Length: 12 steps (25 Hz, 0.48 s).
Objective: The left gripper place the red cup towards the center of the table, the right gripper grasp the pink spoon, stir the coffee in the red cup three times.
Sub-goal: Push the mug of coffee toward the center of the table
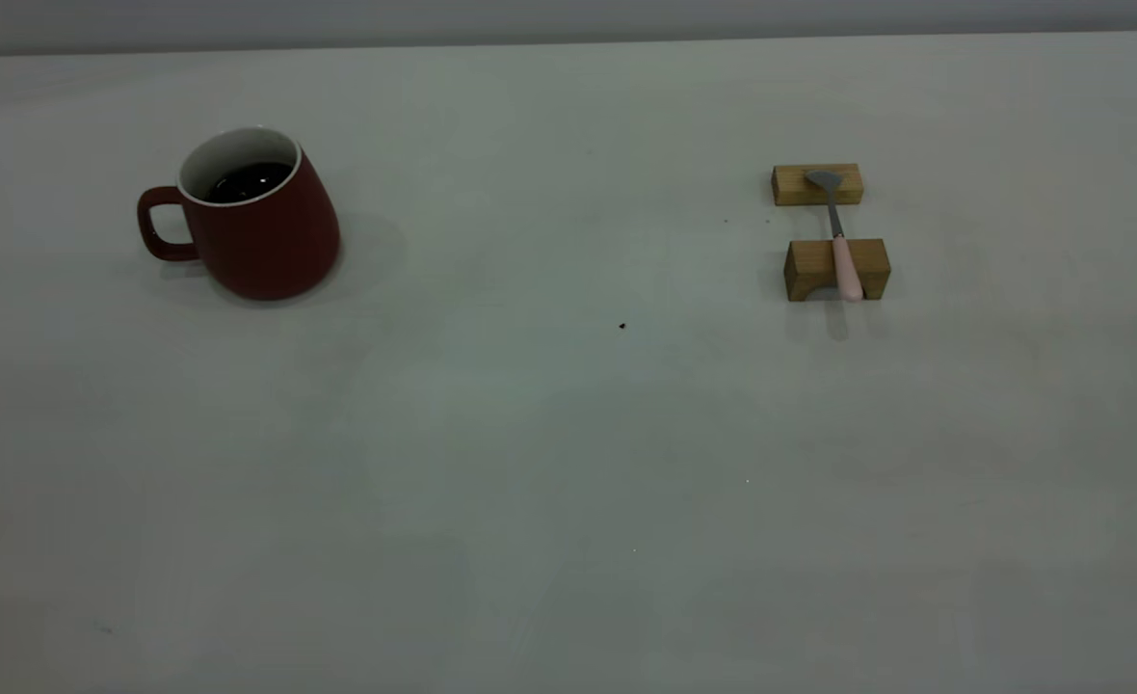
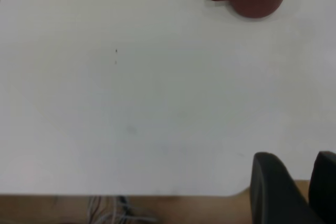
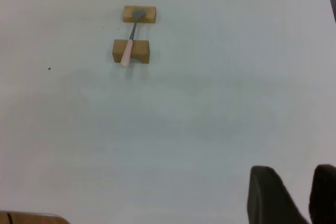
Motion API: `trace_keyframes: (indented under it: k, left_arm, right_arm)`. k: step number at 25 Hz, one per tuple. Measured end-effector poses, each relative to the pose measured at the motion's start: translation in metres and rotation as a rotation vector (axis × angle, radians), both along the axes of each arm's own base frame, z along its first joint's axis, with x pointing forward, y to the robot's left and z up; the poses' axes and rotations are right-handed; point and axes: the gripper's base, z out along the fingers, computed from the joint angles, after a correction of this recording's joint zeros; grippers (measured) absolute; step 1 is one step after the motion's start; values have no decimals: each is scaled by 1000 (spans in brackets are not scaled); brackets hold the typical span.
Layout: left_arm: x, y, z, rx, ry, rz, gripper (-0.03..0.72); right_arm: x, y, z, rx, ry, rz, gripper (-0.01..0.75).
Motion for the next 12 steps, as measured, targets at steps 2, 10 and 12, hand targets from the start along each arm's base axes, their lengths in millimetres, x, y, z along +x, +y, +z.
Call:
trace_keyframes:
  k: [2, 10, 12]
  left_arm:
    - [28, 0, 2, 17, 42, -23, 243]
    - [140, 1, -9, 129, 217, -232, 438]
    - [163, 1, -15, 176, 240, -313, 536]
  right_arm:
    - [0, 0, 0, 0, 0, 0, 237]
    - [0, 0, 0, 0, 0, 0, 237]
    - [0, 0, 0, 0, 0, 0, 237]
